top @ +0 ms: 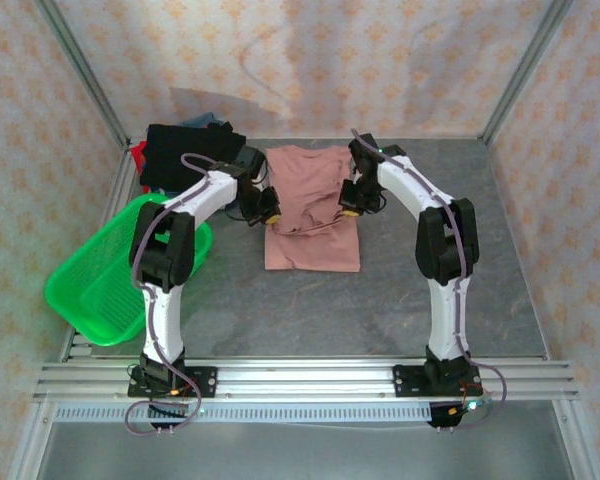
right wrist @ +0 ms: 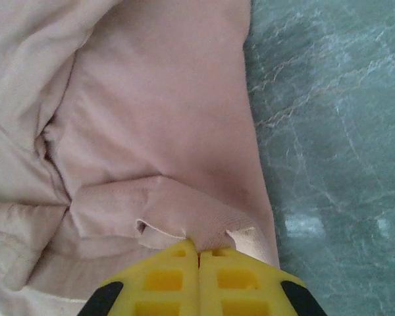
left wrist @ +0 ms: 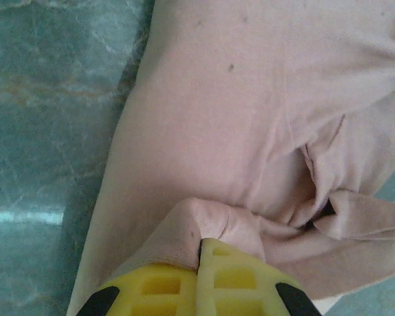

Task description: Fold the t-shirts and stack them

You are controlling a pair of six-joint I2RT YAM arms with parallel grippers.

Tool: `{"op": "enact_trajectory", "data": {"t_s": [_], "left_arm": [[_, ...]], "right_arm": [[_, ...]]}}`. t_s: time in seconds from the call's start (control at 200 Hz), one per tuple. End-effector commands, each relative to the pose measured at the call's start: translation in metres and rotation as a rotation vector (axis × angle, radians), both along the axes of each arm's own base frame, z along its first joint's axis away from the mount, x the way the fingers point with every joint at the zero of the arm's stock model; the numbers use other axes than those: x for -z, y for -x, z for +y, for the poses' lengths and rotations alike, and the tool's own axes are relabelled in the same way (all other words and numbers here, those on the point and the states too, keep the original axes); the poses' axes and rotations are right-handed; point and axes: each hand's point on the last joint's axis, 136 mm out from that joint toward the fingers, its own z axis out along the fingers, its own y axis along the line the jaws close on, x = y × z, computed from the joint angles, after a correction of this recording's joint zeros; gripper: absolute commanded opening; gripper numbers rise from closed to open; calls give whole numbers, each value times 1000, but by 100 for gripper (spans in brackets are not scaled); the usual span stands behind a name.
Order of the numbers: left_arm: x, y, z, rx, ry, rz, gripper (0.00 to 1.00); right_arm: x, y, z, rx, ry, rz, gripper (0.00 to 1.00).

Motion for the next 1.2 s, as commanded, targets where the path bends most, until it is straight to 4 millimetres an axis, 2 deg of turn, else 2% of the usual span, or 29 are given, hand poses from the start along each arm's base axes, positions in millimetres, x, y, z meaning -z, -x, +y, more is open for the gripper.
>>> {"op": "enact_trajectory", "data": {"t_s": [0.0, 0.07, 0.15, 0.2, 0.25, 0.315, 0.365, 0.445, 0.48, 0.495, 0.51, 0.53, 0.555, 0.62, 0.655, 0.731, 0.801, 0.906, 0.946, 1.006, 1.091, 1.196], "left_arm": [[-8, -16, 1, -3, 12, -26, 0], [-14, -25, -1, -18, 25, -44, 9], [-32, -38, -4, -36, 56, -88, 28], [-48, -47, -3, -54, 73, -125, 40], [-69, -56, -1, -76, 93, -170, 52], [-97, -65, 7, -107, 108, -233, 59], [-116, -66, 16, -135, 108, -267, 63], [-136, -60, 29, -163, 113, -305, 65], [-145, -53, 34, -167, 108, -319, 66], [-141, -50, 36, -167, 98, -308, 66], [-152, -43, 38, -167, 95, -327, 66], [-154, -37, 41, -163, 83, -328, 66], [-155, -29, 44, -158, 69, -327, 67], [-149, -6, 46, -137, 61, -303, 67], [-143, 9, 47, -127, 54, -285, 66], [-122, 38, 41, -86, 33, -244, 64], [-98, 62, 25, -26, 22, -191, 53], [-57, 87, 4, 23, -1, -111, 29], [-43, 92, -3, 29, 3, -85, 21], [-27, 96, -14, 46, -1, -58, 15], [-9, 93, -27, 73, -10, -25, 12], [2, 75, -33, 85, -37, -13, 12]], "right_arm": [[2, -13, -7, 7, 27, -7, 0], [1, -25, -6, 25, 17, -19, 4], [-12, -45, -5, 71, -44, -60, 21], [-27, -59, -7, 108, -87, -106, 29], [-44, -69, -12, 139, -112, -153, 43], [-70, -74, -14, 148, -154, -210, 48], [-84, -71, -16, 147, -171, -235, 50], [-101, -54, -19, 129, -183, -263, 53], [-103, -44, -19, 126, -193, -265, 54], [-105, -39, -20, 122, -198, -267, 54], [-106, -34, -20, 122, -204, -267, 54], [-109, -29, -20, 123, -214, -274, 54], [-104, -20, -20, 129, -226, -262, 53], [-106, 1, -16, 147, -304, -268, 51], [-100, 12, -13, 155, -345, -254, 48], [-89, 33, -9, 179, -401, -229, 37], [-78, 46, 0, 175, -447, -213, 26], [-56, 61, 11, 170, -452, -172, 11], [-48, 63, 16, 167, -459, -159, 8], [-38, 64, 25, 165, -469, -139, 6], [-25, 59, 35, 166, -475, -119, 3], [-9, 48, 40, 193, -476, -96, 1]]}}
